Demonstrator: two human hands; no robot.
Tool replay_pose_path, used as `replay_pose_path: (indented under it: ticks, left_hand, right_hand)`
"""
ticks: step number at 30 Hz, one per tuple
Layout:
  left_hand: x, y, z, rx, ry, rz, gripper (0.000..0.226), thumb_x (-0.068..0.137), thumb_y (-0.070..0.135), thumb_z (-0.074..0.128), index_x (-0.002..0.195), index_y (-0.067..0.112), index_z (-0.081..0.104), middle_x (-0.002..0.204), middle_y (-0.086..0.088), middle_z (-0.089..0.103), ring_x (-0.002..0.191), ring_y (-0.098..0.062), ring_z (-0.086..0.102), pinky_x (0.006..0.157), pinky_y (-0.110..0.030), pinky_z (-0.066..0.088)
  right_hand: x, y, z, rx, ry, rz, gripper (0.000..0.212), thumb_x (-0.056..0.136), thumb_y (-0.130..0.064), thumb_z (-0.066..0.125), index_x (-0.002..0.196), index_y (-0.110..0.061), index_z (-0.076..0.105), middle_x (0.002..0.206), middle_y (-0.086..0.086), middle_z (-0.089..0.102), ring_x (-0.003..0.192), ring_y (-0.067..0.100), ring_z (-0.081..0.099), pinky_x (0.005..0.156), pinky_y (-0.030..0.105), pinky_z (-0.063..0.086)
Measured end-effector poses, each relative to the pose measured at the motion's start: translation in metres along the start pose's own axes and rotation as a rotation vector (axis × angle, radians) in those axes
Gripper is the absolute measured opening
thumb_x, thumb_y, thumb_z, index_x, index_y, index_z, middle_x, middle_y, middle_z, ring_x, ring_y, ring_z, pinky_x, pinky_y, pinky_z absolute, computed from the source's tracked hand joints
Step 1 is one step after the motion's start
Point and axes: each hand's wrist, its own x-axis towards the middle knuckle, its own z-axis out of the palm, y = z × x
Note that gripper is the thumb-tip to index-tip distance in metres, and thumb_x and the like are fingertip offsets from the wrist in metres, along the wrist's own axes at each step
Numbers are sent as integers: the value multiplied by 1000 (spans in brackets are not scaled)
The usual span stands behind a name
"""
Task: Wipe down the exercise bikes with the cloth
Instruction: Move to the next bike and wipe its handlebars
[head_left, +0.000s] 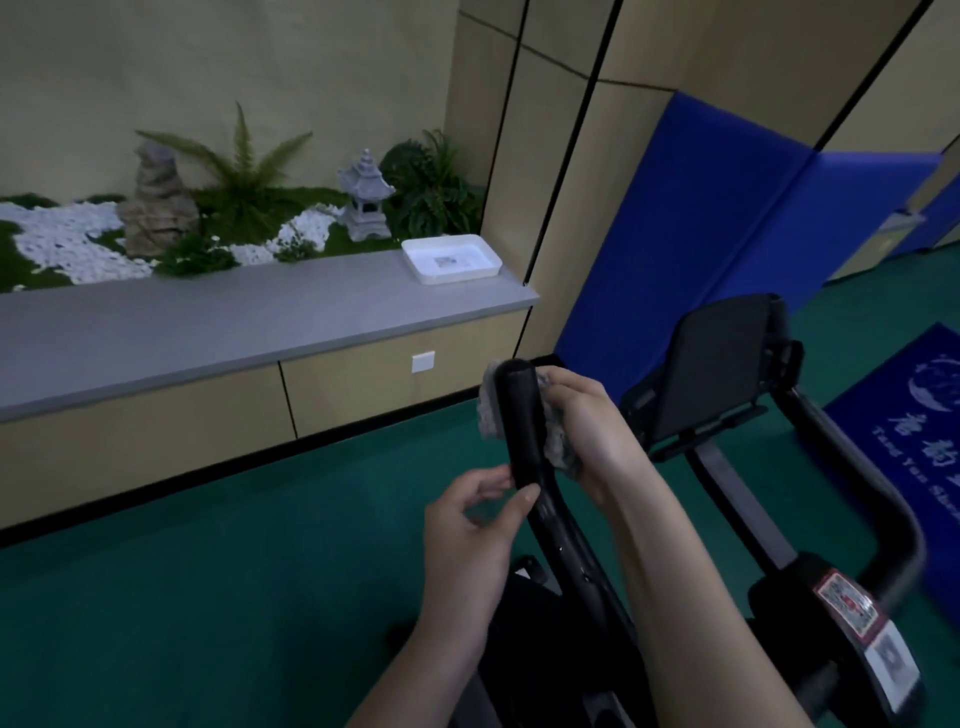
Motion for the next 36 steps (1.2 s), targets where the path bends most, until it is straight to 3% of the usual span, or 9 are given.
replay_pose_path:
  ticks: [5, 8, 12, 15, 18, 23, 29, 32, 36]
  left_hand:
    - [3, -1, 0, -23, -3, -39, 18, 77, 12, 77, 83, 27, 67, 86, 6, 69, 81, 0, 64, 72, -10, 48]
    - [5, -1, -1, -70, -24, -64, 20, 76, 8, 77, 82, 25, 67, 88, 4, 70, 85, -5, 65, 70, -9, 47]
    - [13, -3, -7, -91, -100, -100, 21, 72, 9, 80, 88, 18, 70, 90, 1, 72, 89, -11, 67, 76, -16, 48]
    - [18, -1, -12, -98, -177, -103, 21, 74, 13, 78, 94, 12, 70, 90, 1, 72, 85, -9, 67, 72, -11, 47]
    - [22, 3, -14, -116, -194, -106, 13, 80, 18, 74, 91, 18, 68, 86, 7, 70, 78, 1, 65, 65, -3, 43]
    - [24, 5, -10, -120, -238, -87, 9, 84, 15, 69, 90, 22, 67, 88, 9, 71, 78, 7, 65, 66, -5, 45]
    - [27, 1, -13, -113, -292, -122, 10, 84, 21, 68, 94, 25, 68, 84, 16, 73, 85, 7, 66, 83, -16, 48]
    - [29, 0, -13, -116, -302, -134, 12, 84, 23, 68, 96, 25, 68, 85, 18, 73, 86, 7, 65, 88, -19, 47]
    - [30, -2, -15, -130, -299, -147, 20, 86, 25, 66, 104, 18, 68, 90, 12, 71, 92, -2, 65, 80, -19, 47]
  right_hand:
    - [-17, 11, -1, -39, 19, -3, 32, 98, -4, 33, 99, -7, 64, 96, 18, 67, 87, 26, 63, 76, 31, 48]
    - [-25, 24, -3, -294, 109, -56, 27, 96, -20, 37, 104, -17, 62, 101, 9, 69, 98, 26, 62, 90, 38, 49]
    - [-48, 30, -8, -554, 153, -166, 19, 99, -17, 40, 99, -14, 59, 73, 3, 62, 74, 25, 57, 58, 18, 41]
    - [-69, 40, -21, -692, 130, -163, 20, 96, -16, 44, 93, -10, 63, 72, 10, 66, 73, 30, 60, 60, 26, 42]
    - [-78, 46, -38, -655, 52, -29, 21, 96, -20, 47, 86, -14, 65, 70, 9, 66, 69, 23, 60, 56, 21, 41]
    - [-57, 46, -22, -422, 168, -56, 21, 90, -28, 51, 93, -13, 65, 85, 1, 70, 84, 19, 64, 78, 35, 48]
    - [-87, 50, -38, -582, 130, -60, 16, 95, -22, 54, 84, -19, 65, 72, 1, 65, 70, 11, 59, 65, 25, 42]
    - [-90, 50, -34, -550, 322, -218, 11, 91, -18, 61, 92, -21, 72, 87, -11, 61, 82, -4, 56, 72, 2, 35]
    - [-84, 50, -8, -584, 437, -447, 16, 86, -15, 67, 102, -13, 71, 94, -3, 61, 85, 1, 57, 76, 2, 36]
